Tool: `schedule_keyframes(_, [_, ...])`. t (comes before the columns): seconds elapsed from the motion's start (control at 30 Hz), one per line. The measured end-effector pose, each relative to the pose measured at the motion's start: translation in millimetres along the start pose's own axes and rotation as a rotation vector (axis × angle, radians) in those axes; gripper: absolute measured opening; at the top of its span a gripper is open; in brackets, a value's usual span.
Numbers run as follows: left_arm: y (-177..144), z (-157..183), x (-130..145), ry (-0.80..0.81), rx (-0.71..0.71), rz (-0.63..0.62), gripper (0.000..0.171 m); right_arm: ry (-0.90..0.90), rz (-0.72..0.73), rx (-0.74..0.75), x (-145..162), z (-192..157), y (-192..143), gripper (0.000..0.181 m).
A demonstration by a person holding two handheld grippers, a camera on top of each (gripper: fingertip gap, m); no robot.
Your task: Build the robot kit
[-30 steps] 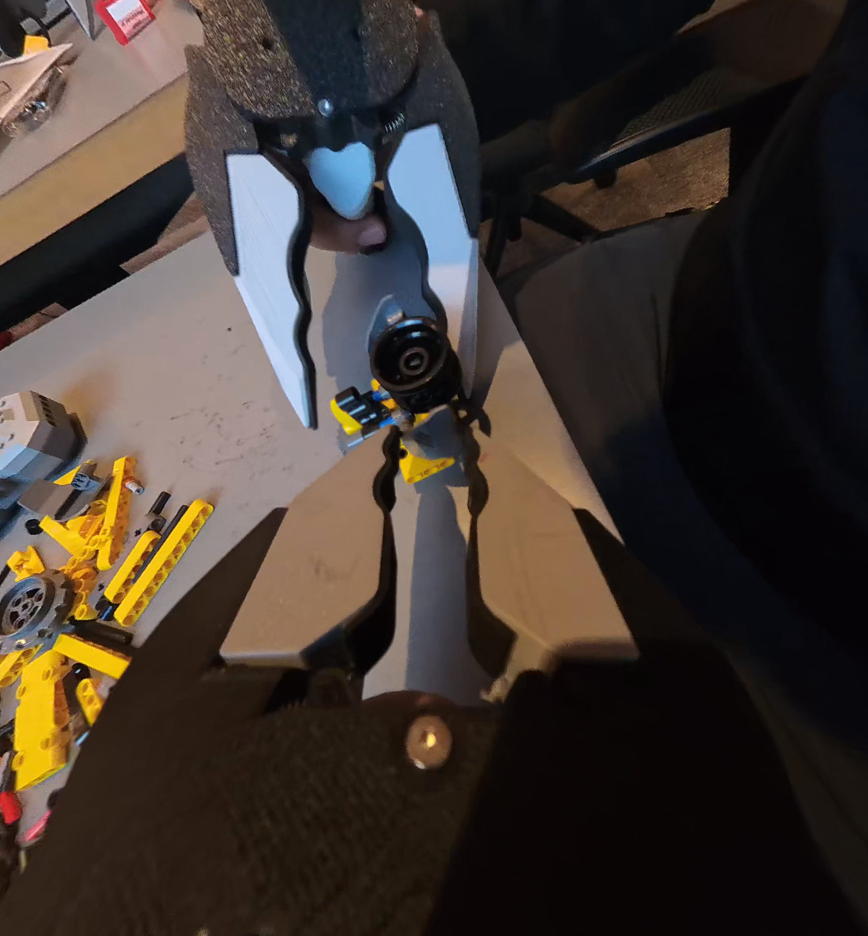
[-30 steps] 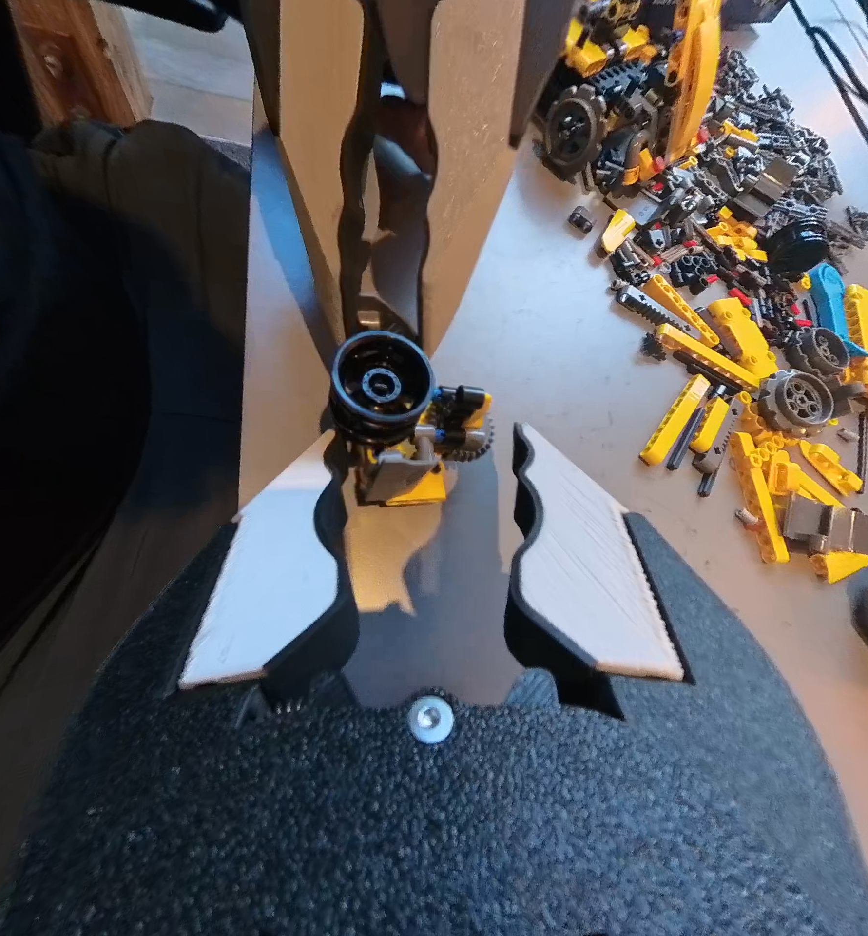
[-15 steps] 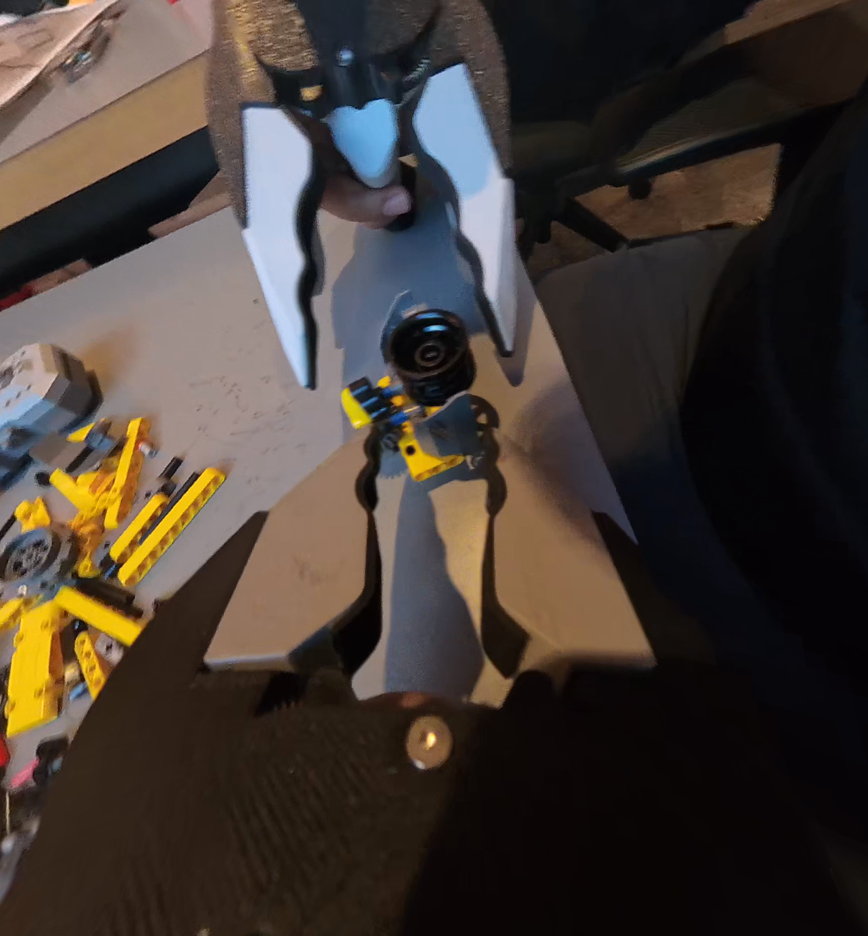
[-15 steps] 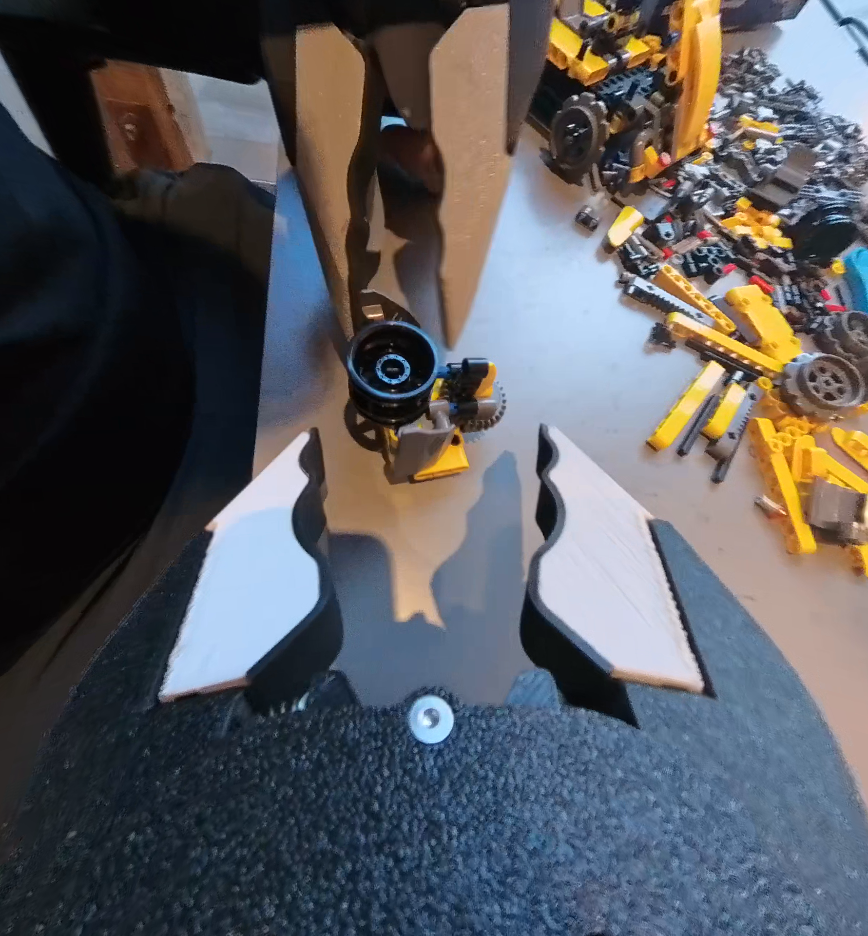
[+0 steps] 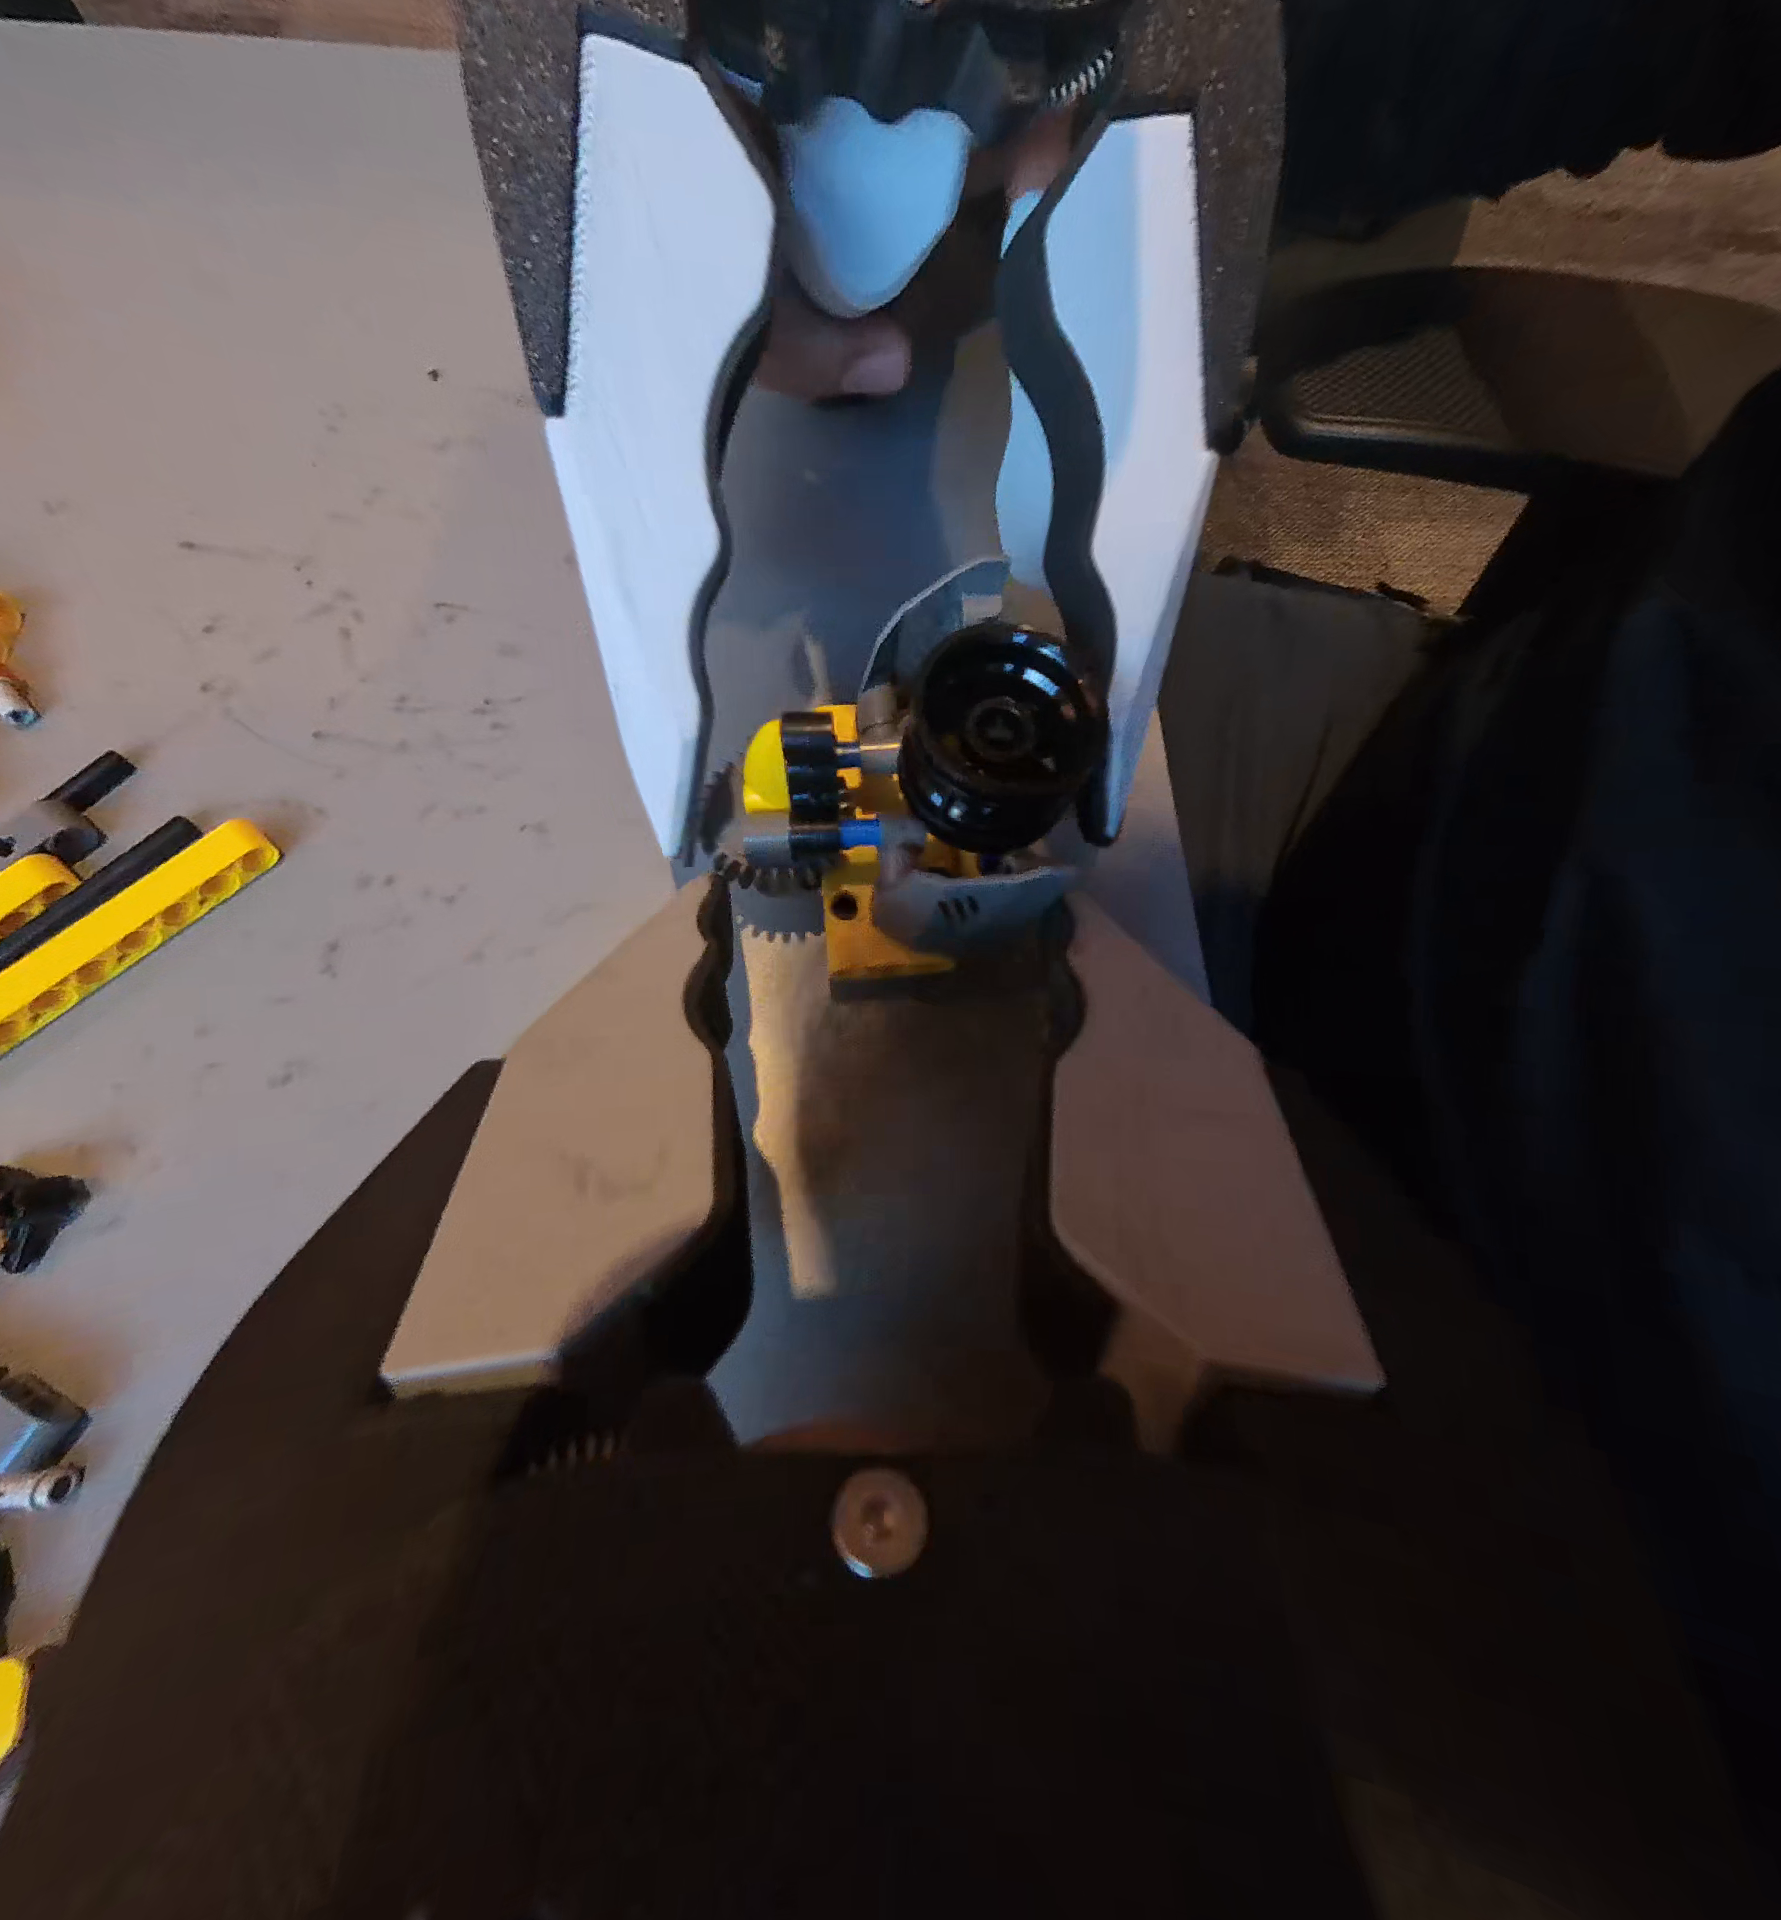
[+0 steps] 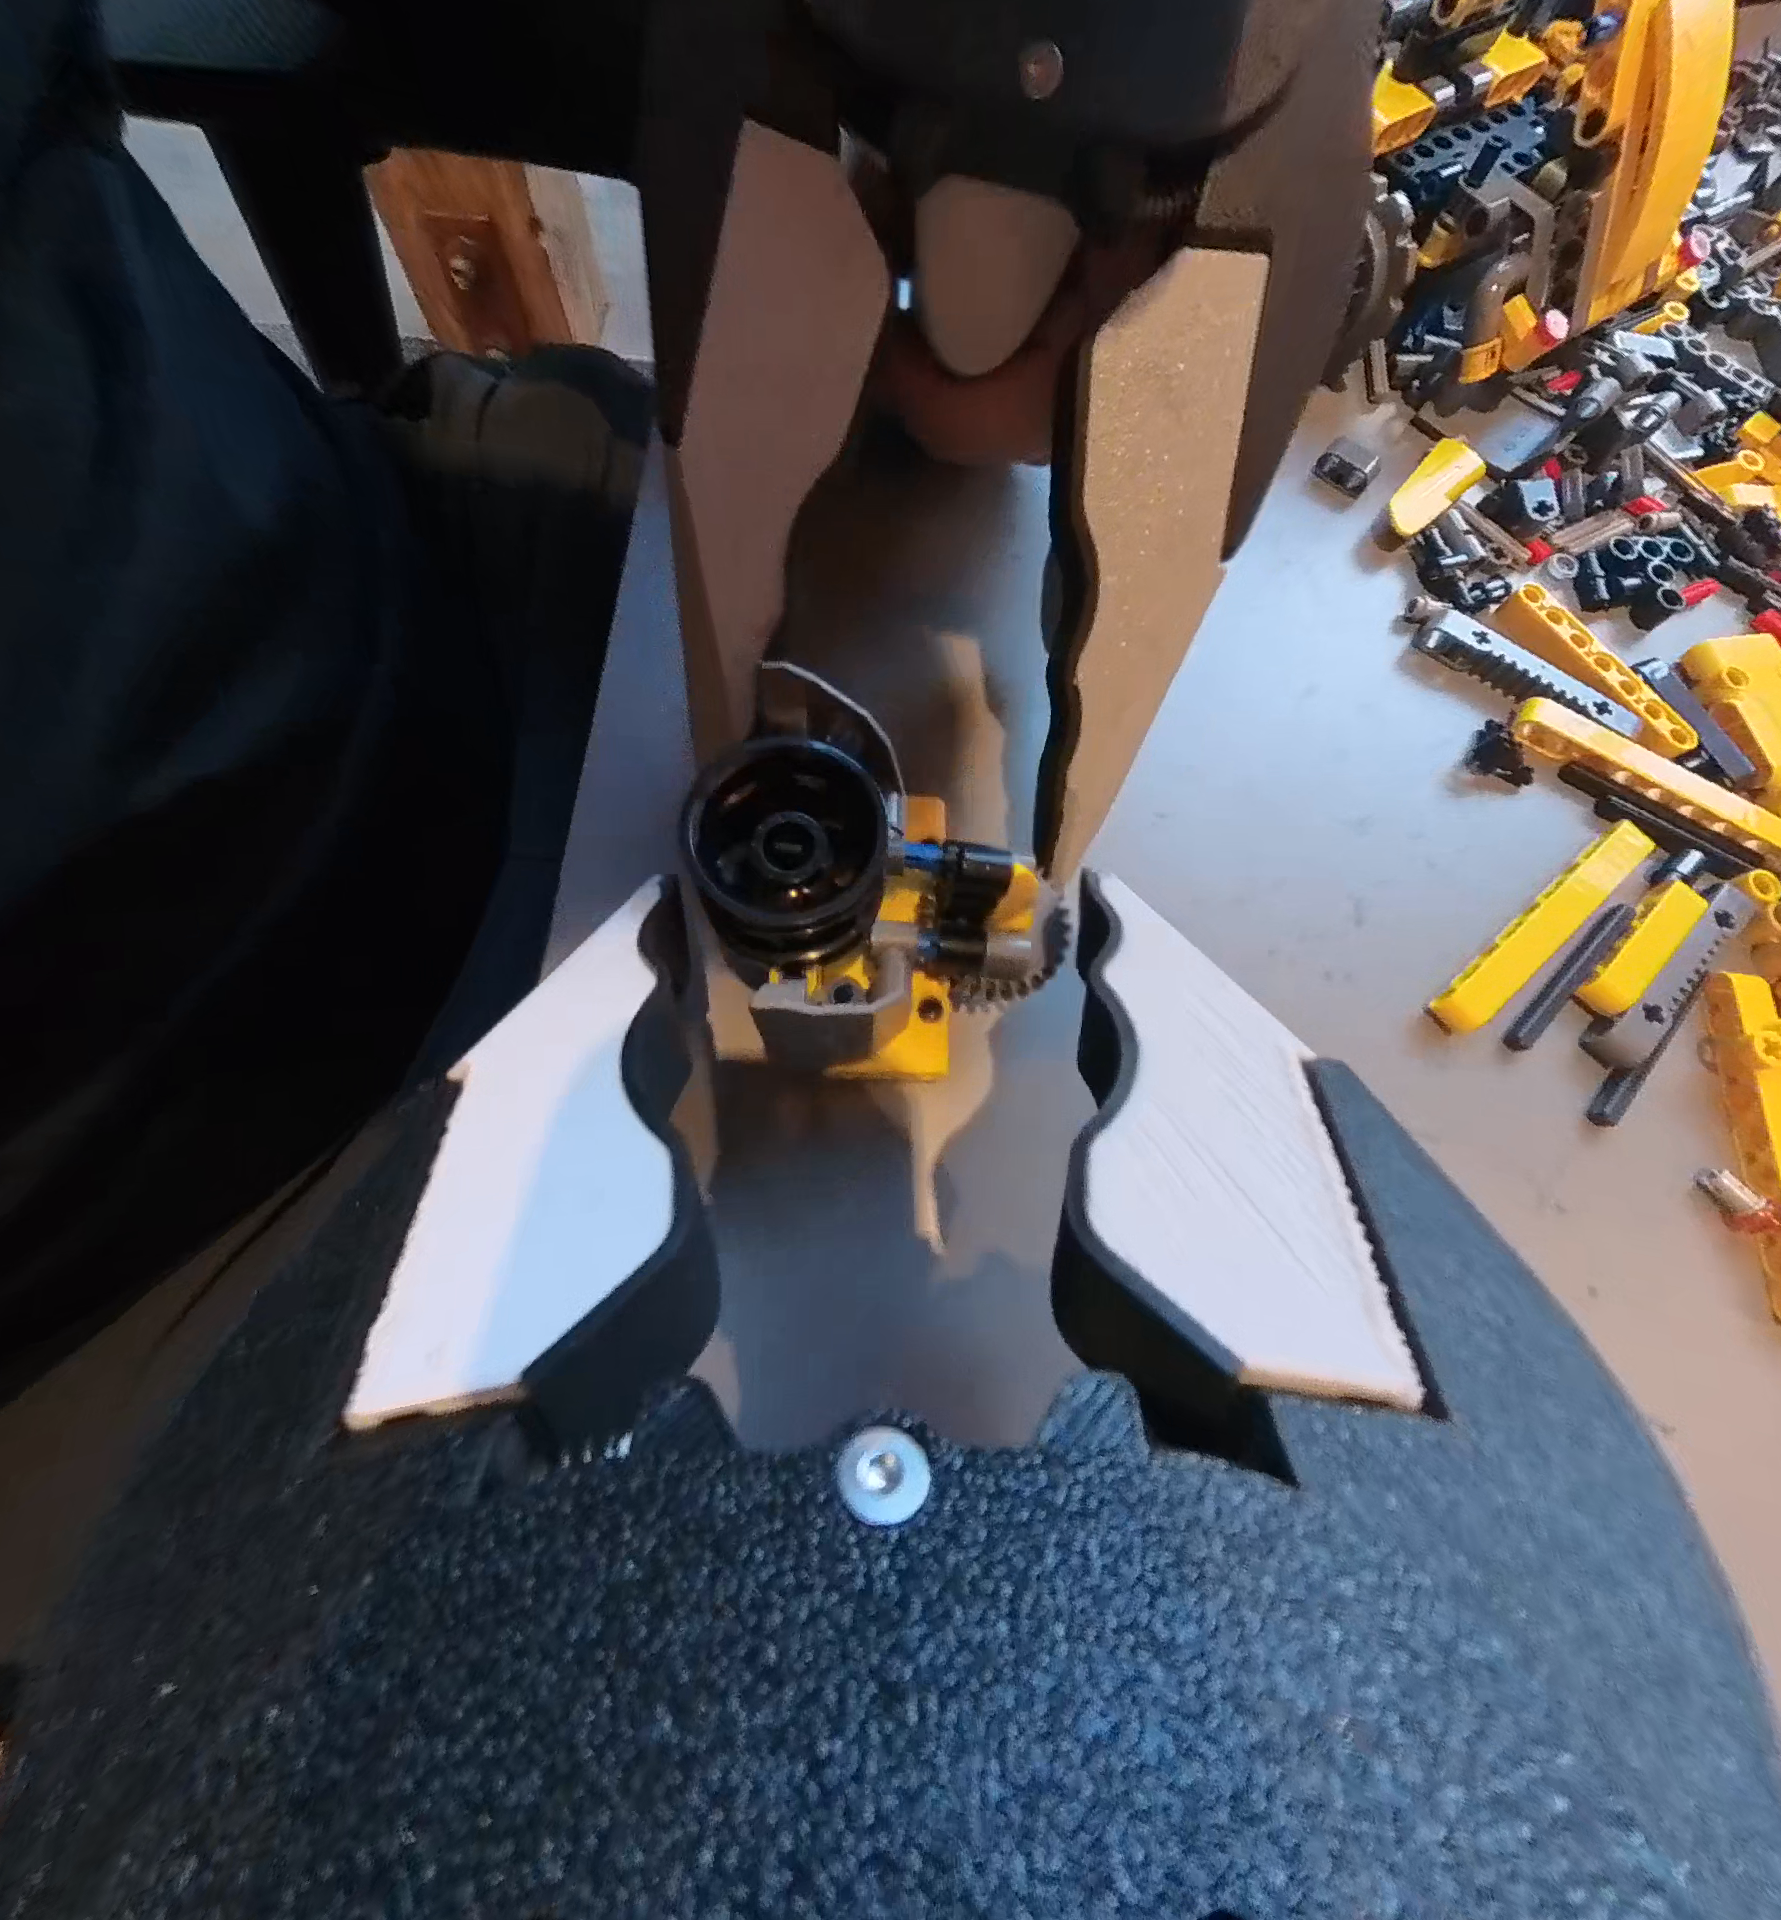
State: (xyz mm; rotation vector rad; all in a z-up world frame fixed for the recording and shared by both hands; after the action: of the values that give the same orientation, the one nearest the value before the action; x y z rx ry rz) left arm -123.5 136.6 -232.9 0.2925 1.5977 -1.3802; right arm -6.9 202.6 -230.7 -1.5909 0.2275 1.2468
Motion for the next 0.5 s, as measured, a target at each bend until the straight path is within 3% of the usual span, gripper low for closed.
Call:
schedule_keyframes(0.1, [0.2, -0.4, -0.6, -0.013, 0.012, 0.005, 0.06, 0.005, -0.002, 0.017, -1.1, -0.9, 1.4, 0.064])
schedule_keyframes(0.5, [0.0, -4.9, -1.7, -0.012, 0.02, 0.013, 0.055, 0.012, 0.013, 0.027, -1.0, -0.2, 0.3, 0.062])
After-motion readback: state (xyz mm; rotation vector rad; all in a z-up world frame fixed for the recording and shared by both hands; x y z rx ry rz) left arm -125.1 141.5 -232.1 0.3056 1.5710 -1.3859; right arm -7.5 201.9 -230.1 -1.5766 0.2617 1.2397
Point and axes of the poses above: each gripper's, where its closed fingertips meet, y out along the fingers, x out of its underside, z = x × y across the jaws, the point moved 9 cm from there along -y, back along the fingers, and after that the axes turned 2 degrees about -y, right-handed, at the moved point
